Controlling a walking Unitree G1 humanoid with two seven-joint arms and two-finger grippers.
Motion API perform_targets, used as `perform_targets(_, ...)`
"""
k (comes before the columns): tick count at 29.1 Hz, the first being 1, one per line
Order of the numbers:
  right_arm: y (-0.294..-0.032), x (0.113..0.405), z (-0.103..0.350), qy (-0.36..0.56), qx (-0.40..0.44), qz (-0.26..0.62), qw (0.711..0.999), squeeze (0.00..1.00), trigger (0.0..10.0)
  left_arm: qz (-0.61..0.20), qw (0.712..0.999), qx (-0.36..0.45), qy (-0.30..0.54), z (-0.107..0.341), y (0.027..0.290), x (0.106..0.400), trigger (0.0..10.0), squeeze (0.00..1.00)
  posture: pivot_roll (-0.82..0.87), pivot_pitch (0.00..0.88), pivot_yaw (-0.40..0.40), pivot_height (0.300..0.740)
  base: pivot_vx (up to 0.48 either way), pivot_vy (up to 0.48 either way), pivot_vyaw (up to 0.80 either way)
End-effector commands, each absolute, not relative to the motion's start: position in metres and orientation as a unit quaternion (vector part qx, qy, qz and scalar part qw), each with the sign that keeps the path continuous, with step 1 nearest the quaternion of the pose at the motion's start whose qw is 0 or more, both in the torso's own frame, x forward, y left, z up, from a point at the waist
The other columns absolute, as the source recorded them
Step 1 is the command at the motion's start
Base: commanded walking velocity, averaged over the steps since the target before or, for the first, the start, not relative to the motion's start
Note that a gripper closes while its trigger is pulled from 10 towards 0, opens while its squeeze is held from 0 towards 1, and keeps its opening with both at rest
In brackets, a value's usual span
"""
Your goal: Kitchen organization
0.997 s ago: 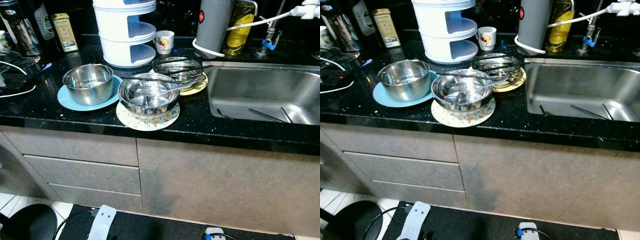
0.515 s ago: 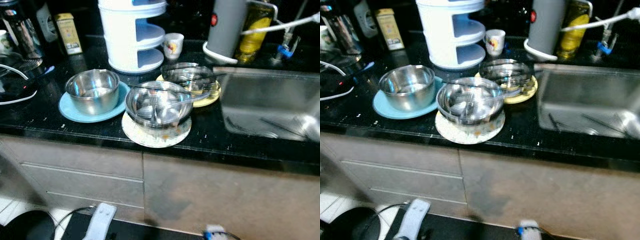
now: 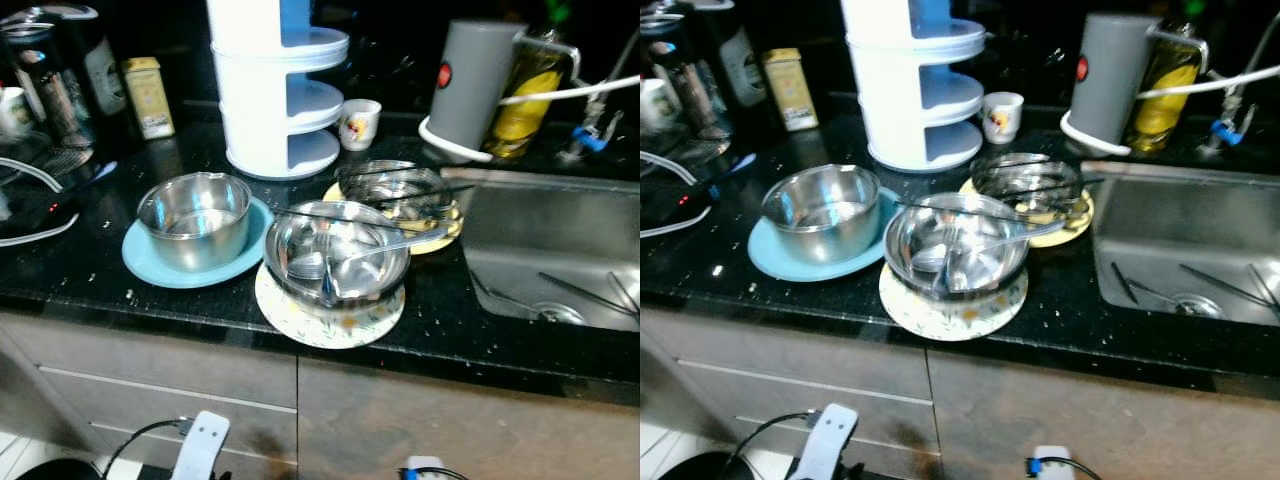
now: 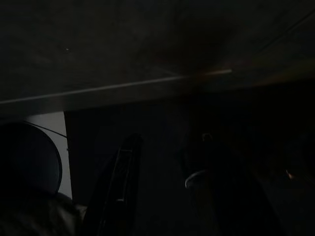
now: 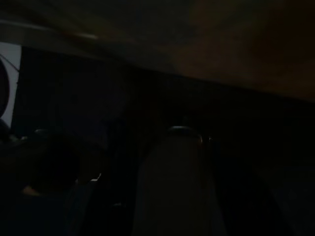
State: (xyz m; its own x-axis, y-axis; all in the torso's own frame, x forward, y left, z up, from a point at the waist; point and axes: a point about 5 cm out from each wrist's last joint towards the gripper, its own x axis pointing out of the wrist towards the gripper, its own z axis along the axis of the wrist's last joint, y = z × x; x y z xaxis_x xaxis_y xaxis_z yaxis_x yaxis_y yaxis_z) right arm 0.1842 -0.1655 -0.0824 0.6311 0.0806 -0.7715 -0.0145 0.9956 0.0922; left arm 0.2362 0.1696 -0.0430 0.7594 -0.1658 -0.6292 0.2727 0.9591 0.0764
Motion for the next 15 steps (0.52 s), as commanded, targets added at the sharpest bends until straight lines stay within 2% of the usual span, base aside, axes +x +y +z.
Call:
perform_targets(1,-0.167,0.176,-0.087,0.445,0.036,0.025,0.894,0.0,10.0,-0.126,0.925,0.088,0.348,-0.05,0.171,0.227,10.0,0.0,-0.06,0.145,0.013,0.74,0.0,0.0,0.0)
perform_targets(8,-0.17,0.169,-0.09,0.464,0.023,0.026,0.885,0.0,10.0,-0.17,0.918,0.121,0.338,-0.05,0.169,0.222,10.0,0.0,-0.06,0.149,0.01,0.74,0.0,0.0,0.0)
perform_targets(11,-0.171,0.168,-0.091,0.465,0.023,0.025,0.885,0.0,10.0,-0.211,0.915,0.154,0.307,-0.042,0.168,0.224,10.0,0.0,-0.06,0.148,0.01,0.74,0.0,0.0,0.0)
perform_targets(13,-0.172,0.169,-0.09,0.457,0.028,0.024,0.889,0.0,10.0,-0.279,0.915,0.176,0.231,-0.015,0.168,0.229,10.0,0.0,-0.06,0.151,0.007,0.74,0.0,0.0,0.0)
perform_targets(15,-0.173,0.17,-0.089,0.451,0.033,0.025,0.892,0.0,10.0,-0.305,0.913,0.175,0.205,0.0,0.167,0.229,10.0,0.0,-0.06,0.152,0.003,0.74,0.0,0.0,0.0)
